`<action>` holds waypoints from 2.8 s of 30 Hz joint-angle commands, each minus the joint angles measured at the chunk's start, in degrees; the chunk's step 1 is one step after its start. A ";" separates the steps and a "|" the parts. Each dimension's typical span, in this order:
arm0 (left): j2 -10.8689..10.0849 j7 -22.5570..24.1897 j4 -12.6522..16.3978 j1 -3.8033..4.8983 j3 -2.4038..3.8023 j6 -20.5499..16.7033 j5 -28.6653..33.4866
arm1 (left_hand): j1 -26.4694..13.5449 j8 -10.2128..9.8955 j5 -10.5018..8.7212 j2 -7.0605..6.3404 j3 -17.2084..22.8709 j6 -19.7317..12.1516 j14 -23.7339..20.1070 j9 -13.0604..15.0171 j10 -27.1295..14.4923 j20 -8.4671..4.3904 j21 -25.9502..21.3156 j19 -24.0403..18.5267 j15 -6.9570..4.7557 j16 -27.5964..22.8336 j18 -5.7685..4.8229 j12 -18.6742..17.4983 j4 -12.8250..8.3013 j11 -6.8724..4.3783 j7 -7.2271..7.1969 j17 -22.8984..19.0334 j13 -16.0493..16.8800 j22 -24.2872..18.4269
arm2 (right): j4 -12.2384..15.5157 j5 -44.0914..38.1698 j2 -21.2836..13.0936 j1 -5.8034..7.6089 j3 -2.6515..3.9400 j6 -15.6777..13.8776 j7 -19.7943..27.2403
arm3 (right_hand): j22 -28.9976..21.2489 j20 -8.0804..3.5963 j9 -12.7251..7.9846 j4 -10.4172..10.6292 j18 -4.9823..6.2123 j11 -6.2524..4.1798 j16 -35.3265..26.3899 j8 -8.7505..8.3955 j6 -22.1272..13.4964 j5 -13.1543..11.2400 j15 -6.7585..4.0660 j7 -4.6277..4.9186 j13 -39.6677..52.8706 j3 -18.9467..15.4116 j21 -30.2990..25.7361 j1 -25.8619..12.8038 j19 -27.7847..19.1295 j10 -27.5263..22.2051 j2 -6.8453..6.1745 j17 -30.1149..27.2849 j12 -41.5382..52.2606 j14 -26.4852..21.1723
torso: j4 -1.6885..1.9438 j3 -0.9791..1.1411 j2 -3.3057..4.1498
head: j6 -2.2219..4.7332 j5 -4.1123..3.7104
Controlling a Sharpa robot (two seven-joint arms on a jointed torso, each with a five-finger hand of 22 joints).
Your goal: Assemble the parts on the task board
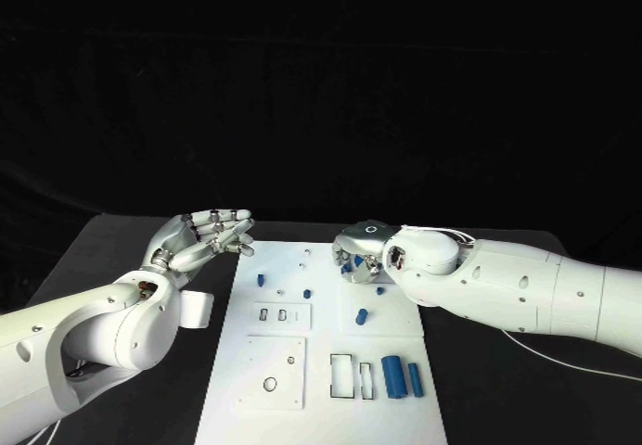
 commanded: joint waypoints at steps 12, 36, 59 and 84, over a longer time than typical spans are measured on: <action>0.00 -0.17 -0.16 0.13 0.05 0.77 -0.27 | -0.31 -0.04 -0.27 -0.32 0.46 -0.82 -0.57 -0.13 -0.75 -0.07 0.82 -0.43 0.03 0.66 0.68 -0.49 0.04 0.24 0.09 0.31 -0.12 0.33 | 0.97 -1.14 -0.67 -0.42 -0.21 -7.01 -0.55 | 8.38 -1.44 3.28 -1.41 -1.48 -2.04 1.37 3.48 4.31 -2.90 -2.13 -1.68 2.54 3.49 2.35 3.63 2.31 5.48 3.15 0.93 1.92 2.35 | 0.46 -0.10 0.87 | 0.76 -0.26; 0.10 -0.55 -0.70 0.13 0.05 0.27 -0.27 | -0.07 -0.17 -0.32 -0.26 0.68 -1.15 -0.77 -0.18 -1.24 -0.07 1.47 -0.53 0.04 1.16 0.70 -0.69 -0.31 0.33 0.18 0.56 -0.16 0.64 | 2.21 -0.61 0.42 -0.23 0.81 -16.20 -3.70 | 9.28 -1.78 4.54 -2.16 -1.66 -2.36 1.63 4.19 4.54 -3.27 -2.42 -1.93 3.54 3.52 2.82 3.72 2.78 6.13 2.90 1.21 2.24 2.42 | 0.84 -0.16 1.35 | 1.88 -0.35; 0.68 -0.64 -1.10 0.13 0.05 0.44 -0.29 | 0.01 -0.22 -0.34 -0.27 0.75 -1.26 -0.90 -0.20 -1.41 -0.06 1.68 -0.60 0.07 1.27 0.70 -0.74 -0.43 0.36 0.21 0.62 -0.17 0.74 | -3.73 -0.01 6.72 -0.33 0.85 -19.25 -2.62 | 9.31 -1.82 4.78 -2.30 -1.67 -2.33 1.75 4.16 4.33 -3.47 -2.43 -1.90 3.72 3.54 2.84 3.67 2.77 5.96 2.77 1.38 2.13 2.46 | 1.88 -0.47 1.77 | 2.07 -0.69; 0.72 -0.86 -1.10 0.14 0.05 0.51 -0.32 | 0.06 -0.25 -0.34 -0.27 0.80 -1.37 -1.03 -0.22 -1.57 -0.06 1.87 -0.64 0.09 1.36 0.70 -0.77 -0.54 0.40 0.25 0.66 -0.17 0.82 | -6.03 0.01 7.97 -1.01 0.83 -15.59 -1.92 | 9.02 -1.81 5.07 -2.22 -1.60 -2.26 1.75 4.11 4.07 -3.72 -2.37 -1.87 3.95 3.35 2.68 3.26 2.54 5.73 2.60 1.25 1.98 2.44 | 1.98 -0.44 2.15 | 1.99 -0.47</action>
